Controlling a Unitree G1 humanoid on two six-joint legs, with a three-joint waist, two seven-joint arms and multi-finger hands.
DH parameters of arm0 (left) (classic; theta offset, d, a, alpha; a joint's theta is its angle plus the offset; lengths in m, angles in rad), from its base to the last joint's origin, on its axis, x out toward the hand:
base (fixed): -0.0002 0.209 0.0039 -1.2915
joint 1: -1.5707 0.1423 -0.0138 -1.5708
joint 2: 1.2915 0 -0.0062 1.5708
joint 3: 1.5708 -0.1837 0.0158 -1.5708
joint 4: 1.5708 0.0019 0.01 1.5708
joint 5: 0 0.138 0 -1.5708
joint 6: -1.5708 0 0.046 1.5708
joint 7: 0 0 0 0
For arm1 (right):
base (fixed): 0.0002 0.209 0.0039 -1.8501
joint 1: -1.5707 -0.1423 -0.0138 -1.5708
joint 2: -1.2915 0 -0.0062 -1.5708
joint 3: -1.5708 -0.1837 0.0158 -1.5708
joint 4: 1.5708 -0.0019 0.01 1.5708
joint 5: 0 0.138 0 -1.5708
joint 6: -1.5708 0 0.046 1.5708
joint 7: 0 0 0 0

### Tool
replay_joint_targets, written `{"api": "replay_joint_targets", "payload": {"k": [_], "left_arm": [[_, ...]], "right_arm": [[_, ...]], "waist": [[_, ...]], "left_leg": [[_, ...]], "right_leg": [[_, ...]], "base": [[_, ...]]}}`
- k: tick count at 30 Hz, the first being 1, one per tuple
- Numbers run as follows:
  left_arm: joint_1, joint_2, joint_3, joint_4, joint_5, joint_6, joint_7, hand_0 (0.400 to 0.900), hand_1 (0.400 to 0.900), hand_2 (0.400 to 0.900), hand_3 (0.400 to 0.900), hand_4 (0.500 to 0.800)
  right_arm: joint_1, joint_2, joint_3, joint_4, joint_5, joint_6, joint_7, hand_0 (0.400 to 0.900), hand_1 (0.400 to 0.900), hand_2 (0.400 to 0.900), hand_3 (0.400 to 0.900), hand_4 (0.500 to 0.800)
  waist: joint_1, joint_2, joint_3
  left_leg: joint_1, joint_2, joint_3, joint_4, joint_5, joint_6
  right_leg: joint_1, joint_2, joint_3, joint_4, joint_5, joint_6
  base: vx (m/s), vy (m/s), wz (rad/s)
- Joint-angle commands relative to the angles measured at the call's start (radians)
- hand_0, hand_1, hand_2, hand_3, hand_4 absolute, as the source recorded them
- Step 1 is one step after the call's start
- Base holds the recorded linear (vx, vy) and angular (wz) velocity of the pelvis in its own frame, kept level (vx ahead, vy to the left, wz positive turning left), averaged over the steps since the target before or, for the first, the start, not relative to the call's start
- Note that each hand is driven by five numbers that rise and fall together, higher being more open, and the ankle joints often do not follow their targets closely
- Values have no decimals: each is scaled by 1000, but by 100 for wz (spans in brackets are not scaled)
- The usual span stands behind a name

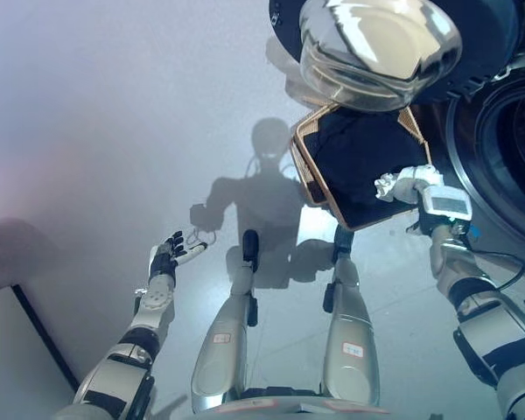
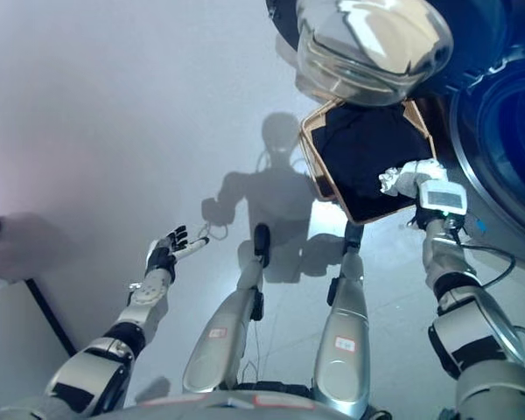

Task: Put the clothes in the basket into the washing machine.

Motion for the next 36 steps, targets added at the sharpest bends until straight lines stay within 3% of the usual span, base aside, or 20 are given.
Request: {"api": "replay_joint_targets", "payload": {"k": [1, 10, 18, 27, 36], "left_arm": [[39, 32, 1, 31, -24, -23, 53, 900, 900, 900, 900, 800], [26, 40, -7, 7, -31, -36, 63, 900, 900, 900, 900, 800], [2, 61, 18, -75, -80, -65, 81, 900, 900, 900, 900, 800], [10, 37, 28, -103, -109, -92, 107, 900, 900, 900, 900, 800], [10, 44, 10, -132, -105, -99, 122, 900, 900, 900, 900, 800]], "right_arm": [[-16, -86, 21, 47, -21, 60, -100, 900, 900, 900, 900, 800], [-96, -155, 55, 45, -31, 64, -123, 900, 900, 900, 900, 800], [-221, -249, 81, 59, 23, 55, -163, 900, 900, 900, 900, 800], [-296, -276, 86, 65, 73, 57, -194, 900, 900, 900, 900, 800], [-334, -270, 83, 68, 102, 47, -212, 900, 900, 900, 900, 800]], "waist": [[-6, -24, -42], [-3, 2, -25], [6, 48, 23], [12, 77, 30], [16, 83, 42]], "left_leg": [[72, 63, -40, 5, -80, -75], [52, 67, -53, -2, -73, -96], [-108, 62, -43, -2, -44, -117], [-197, 49, -38, -2, -40, -118], [-177, 49, -54, -2, -56, -114]], "right_leg": [[-122, -77, 53, 131, 73, 71], [-174, -85, 46, 166, 59, 75], [-394, -96, 83, 243, 59, 79], [-578, -116, 143, 405, 7, 79], [-615, -127, 144, 482, -28, 73]], "base": [[32, -33, 5], [-28, -26, 6], [-77, -21, 8], [7, -34, 15], [20, -38, 11]]}}
